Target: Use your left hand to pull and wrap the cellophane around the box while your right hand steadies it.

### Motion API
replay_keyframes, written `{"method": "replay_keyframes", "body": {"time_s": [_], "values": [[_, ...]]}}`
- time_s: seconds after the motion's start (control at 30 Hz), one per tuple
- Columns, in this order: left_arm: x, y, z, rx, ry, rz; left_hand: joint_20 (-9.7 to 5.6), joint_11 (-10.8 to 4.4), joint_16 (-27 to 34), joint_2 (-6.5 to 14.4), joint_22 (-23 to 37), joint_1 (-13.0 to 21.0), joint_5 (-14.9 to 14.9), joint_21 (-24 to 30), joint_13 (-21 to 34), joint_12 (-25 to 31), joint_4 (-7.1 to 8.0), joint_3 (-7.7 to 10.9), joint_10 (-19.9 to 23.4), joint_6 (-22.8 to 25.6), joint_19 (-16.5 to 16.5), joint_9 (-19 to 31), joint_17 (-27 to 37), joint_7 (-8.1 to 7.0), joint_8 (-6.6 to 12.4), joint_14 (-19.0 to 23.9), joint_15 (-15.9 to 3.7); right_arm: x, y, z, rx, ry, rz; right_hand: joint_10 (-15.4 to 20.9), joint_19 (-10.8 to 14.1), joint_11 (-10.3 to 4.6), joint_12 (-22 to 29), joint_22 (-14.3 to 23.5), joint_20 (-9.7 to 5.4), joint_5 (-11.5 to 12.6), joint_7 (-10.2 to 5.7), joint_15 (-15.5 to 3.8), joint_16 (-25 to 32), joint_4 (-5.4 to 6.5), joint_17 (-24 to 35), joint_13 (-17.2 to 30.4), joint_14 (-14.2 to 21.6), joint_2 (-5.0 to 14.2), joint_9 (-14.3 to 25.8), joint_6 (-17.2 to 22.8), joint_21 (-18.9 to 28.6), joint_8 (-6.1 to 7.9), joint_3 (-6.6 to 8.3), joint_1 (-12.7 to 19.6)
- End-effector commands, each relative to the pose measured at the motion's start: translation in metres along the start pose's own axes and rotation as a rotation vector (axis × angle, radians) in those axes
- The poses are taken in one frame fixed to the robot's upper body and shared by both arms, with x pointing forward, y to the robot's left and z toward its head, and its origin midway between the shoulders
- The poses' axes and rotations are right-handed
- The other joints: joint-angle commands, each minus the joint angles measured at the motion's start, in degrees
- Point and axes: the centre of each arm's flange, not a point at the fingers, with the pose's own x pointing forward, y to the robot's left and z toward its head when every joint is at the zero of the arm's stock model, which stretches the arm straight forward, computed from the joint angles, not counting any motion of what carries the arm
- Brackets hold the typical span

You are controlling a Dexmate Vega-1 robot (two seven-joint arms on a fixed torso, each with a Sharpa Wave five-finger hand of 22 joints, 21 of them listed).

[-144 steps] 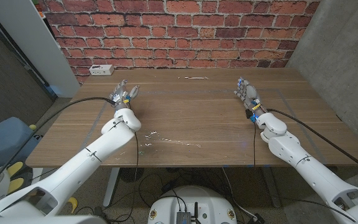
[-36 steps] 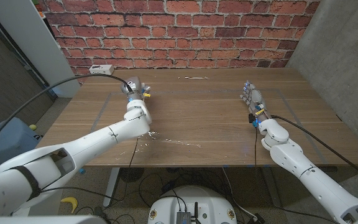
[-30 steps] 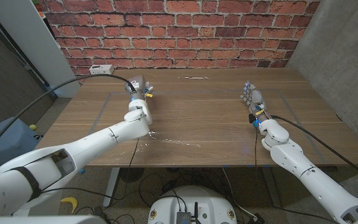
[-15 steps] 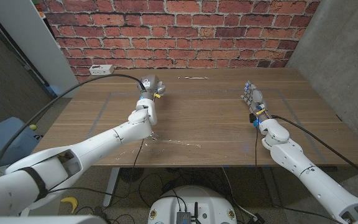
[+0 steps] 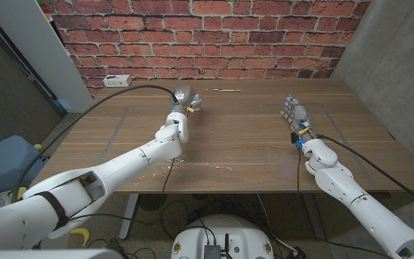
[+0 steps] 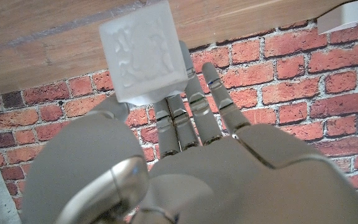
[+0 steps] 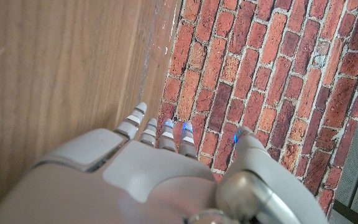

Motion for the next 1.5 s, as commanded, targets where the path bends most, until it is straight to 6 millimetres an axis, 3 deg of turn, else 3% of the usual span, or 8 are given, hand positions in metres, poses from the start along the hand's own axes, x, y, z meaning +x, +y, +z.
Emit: {"method": "replay_keyframes", "body": {"time_s": [0.03,0.73,0.77,0.8,0.83,0.87,1.4,1.5], "values": [[-0.001,-0.011,0.026,-0.047,-0.045,-0.033,0.16,-3.22,0.0,8.8,0.1,9.5,0.2,0.4,0.1,0.3,0.10,-0.23,3.8,0.3,-0.1,0.1,0.2,0.28,0.47,-0.7,-4.65,-0.006,-0.006,0.002,-0.008,0.008,-0.006,0.4,0.2,0.36,0.4,0.2,0.11,-0.2,0.15,0.27,0.4,-0.34,0.3,0.3,0.7,0.47,0.3,0.5,0.5,0.11,0.27,-0.3],[-0.018,-0.036,0.061,-0.067,-0.112,-0.129,0.20,-2.89,-0.1,8.8,0.0,10.0,0.1,1.0,0.2,0.5,-0.02,-0.75,4.0,0.6,-0.1,0.1,0.4,0.47,0.61,-0.2,-4.41,-0.004,-0.019,0.004,-0.009,0.018,0.014,1.3,0.1,0.59,0.6,0.2,0.80,-0.2,-0.23,0.54,0.4,-0.43,0.4,0.3,1.0,0.43,0.3,1.4,0.4,0.19,0.29,-0.4],[-0.018,-0.037,0.061,-0.068,-0.113,-0.134,0.16,-2.85,-0.1,8.8,0.0,10.0,0.1,1.0,0.2,0.5,0.05,-0.77,4.1,0.6,-0.1,0.1,0.4,0.50,0.62,-0.3,-4.46,-0.004,-0.019,0.003,-0.008,0.019,0.016,1.3,0.0,0.63,0.6,0.2,0.81,-0.2,-0.49,0.54,0.4,-0.43,0.4,0.3,1.0,0.44,0.3,1.4,0.4,0.18,0.29,-0.4],[-0.018,-0.037,0.061,-0.068,-0.113,-0.137,0.17,-2.89,-0.2,8.8,0.0,10.1,0.1,1.1,0.1,0.5,0.00,-0.77,4.1,0.6,-0.1,0.1,0.4,0.52,0.64,-0.3,-4.44,-0.003,-0.019,0.003,-0.008,0.018,0.018,1.4,0.0,0.64,0.6,0.2,0.90,-0.2,-2.02,0.59,0.3,-0.41,0.4,0.3,1.0,0.46,0.3,1.5,0.4,0.13,0.29,-0.5],[-0.019,-0.038,0.061,-0.068,-0.113,-0.143,0.15,-2.86,-0.2,8.8,0.0,10.1,0.1,1.1,0.1,0.5,-0.05,-0.80,4.2,0.7,-0.1,0.1,0.3,0.55,0.65,-0.2,-4.31,-0.003,-0.019,0.003,-0.008,0.020,0.020,1.5,-0.1,0.47,0.4,0.2,0.85,-0.3,-6.75,0.61,0.3,-0.49,0.4,0.3,1.1,0.58,0.4,1.6,0.4,0.04,0.35,-0.5],[-0.019,-0.039,0.062,-0.067,-0.114,-0.147,0.14,-2.87,-0.2,8.8,0.0,10.1,0.1,1.2,0.1,0.5,-0.05,-0.84,4.1,0.7,-0.1,0.0,0.3,0.53,0.65,-0.1,-4.30,-0.003,-0.019,0.003,-0.008,0.020,0.021,1.5,0.0,0.59,0.4,0.2,0.88,-0.3,-8.93,0.63,0.2,-0.46,0.4,0.3,1.1,0.58,0.5,1.7,0.4,0.04,0.31,-0.7],[-0.025,-0.049,0.062,-0.054,-0.122,-0.235,0.24,-2.23,-0.2,8.6,-0.1,10.9,0.1,1.6,0.1,0.6,-0.84,-1.24,4.5,1.3,-0.3,-0.2,0.2,1.28,0.73,0.2,-3.75,-0.002,-0.018,0.000,-0.001,0.022,0.021,1.8,-0.1,0.68,0.4,0.2,1.13,-0.4,-9.50,0.72,0.3,-0.43,0.4,0.3,1.5,0.59,0.6,1.7,0.4,0.02,0.29,-0.8],[-0.025,-0.049,0.061,-0.027,-0.106,-0.241,0.39,-1.82,-0.4,7.3,-0.1,9.9,0.0,1.8,-0.4,0.4,-0.55,-2.48,4.9,0.9,-0.3,-0.3,-0.1,1.36,0.42,0.3,-3.51,-0.002,-0.017,0.000,-0.001,0.021,0.021,1.8,0.0,0.63,0.4,0.2,1.16,-0.4,-9.51,0.74,0.3,-0.43,0.4,0.3,1.6,0.59,0.7,1.7,0.4,0.01,0.29,-0.8]]}}
